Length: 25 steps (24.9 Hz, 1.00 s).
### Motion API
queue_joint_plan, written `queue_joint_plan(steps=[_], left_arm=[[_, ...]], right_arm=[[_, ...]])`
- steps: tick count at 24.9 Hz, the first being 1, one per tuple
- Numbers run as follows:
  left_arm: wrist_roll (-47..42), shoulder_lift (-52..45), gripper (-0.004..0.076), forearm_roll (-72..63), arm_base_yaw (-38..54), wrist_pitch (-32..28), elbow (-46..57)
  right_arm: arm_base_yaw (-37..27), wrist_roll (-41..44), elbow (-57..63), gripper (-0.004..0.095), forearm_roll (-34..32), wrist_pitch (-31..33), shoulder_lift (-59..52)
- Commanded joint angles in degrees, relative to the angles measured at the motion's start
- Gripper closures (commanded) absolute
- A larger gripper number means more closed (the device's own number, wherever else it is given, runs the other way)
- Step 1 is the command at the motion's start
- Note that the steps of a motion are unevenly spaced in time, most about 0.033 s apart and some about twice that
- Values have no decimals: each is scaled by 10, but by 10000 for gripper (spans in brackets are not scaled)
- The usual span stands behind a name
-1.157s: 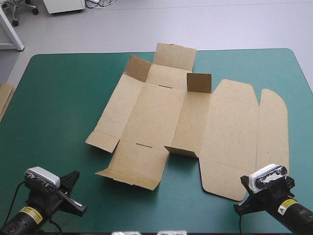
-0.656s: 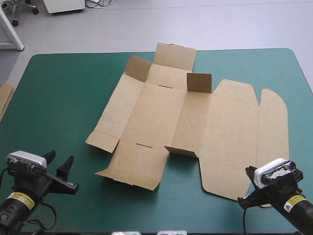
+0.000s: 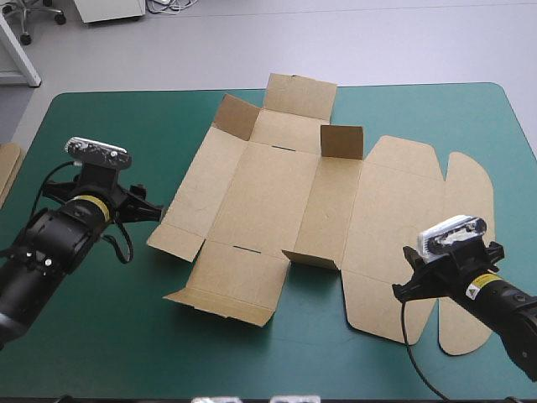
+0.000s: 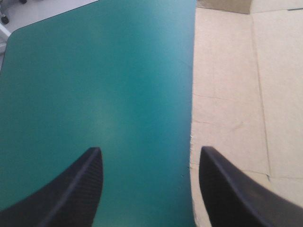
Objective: Fold the box
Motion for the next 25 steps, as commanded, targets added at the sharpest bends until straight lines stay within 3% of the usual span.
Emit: queue_joint_plan(steps=[1, 11, 13, 16, 21, 25], left_arm=[[41, 34, 298, -47, 80, -30, -40], [448, 137, 298, -585, 357, -30, -43], [509, 164, 298, -674, 393, -9, -47], [616, 237, 298, -821, 426, 92, -64], [666, 334, 299, -871, 426, 216, -97], [668, 370, 301, -878, 421, 222, -106]], right_arm=[[-3, 9, -45, 570, -4, -38, 37], [-3, 13, -81, 561, 28, -31, 96], [-3, 13, -83, 530, 41, -27, 96], [-3, 13, -83, 477, 45, -17, 96], [-3, 13, -83, 476, 47, -7, 96], [-3, 13, -83, 476, 50, -3, 96]])
